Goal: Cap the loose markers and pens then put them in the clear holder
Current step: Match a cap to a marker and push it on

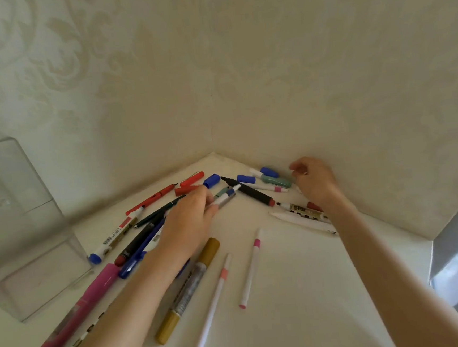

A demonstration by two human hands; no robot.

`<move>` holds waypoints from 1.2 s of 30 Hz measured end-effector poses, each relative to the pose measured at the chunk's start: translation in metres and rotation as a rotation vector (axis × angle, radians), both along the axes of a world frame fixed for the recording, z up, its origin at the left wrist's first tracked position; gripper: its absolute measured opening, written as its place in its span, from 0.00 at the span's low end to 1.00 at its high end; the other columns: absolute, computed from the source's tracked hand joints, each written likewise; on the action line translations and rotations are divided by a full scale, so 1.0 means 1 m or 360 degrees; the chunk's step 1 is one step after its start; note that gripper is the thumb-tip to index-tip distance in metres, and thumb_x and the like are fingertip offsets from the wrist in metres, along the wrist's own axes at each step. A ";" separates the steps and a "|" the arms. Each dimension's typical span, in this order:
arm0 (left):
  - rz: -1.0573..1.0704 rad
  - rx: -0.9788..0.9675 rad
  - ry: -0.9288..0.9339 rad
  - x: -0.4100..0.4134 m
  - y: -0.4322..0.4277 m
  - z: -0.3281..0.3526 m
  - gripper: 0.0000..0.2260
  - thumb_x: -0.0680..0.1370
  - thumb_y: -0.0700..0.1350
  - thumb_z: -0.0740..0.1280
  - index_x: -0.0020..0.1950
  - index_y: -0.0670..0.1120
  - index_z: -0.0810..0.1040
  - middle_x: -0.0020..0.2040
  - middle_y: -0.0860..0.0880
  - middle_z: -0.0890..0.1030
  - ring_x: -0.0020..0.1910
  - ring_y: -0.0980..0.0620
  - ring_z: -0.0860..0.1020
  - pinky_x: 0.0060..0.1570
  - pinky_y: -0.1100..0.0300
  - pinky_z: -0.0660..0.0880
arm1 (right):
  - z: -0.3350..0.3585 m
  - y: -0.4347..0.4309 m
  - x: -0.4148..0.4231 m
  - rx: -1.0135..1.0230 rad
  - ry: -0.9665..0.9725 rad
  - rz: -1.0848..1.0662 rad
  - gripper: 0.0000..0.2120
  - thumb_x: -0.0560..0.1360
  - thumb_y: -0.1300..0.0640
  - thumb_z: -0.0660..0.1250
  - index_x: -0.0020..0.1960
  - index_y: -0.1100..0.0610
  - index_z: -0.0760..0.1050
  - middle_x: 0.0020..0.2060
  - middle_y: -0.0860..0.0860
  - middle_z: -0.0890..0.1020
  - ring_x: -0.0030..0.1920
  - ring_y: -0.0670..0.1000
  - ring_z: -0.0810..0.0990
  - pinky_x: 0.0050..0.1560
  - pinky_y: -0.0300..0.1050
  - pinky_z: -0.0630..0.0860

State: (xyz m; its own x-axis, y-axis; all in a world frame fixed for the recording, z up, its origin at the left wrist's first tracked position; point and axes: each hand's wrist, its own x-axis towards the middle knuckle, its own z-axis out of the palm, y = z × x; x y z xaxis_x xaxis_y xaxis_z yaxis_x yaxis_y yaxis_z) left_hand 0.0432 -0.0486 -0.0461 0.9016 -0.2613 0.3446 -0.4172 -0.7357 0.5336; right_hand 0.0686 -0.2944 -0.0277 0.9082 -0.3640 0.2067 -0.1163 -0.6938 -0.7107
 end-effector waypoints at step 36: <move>0.0073 -0.0358 -0.0027 -0.018 0.034 -0.006 0.02 0.77 0.47 0.61 0.48 0.52 0.69 0.39 0.51 0.77 0.37 0.54 0.77 0.37 0.65 0.75 | 0.003 0.077 -0.012 0.0714 -0.0299 0.0656 0.10 0.74 0.62 0.67 0.49 0.47 0.77 0.37 0.45 0.78 0.37 0.40 0.75 0.38 0.30 0.70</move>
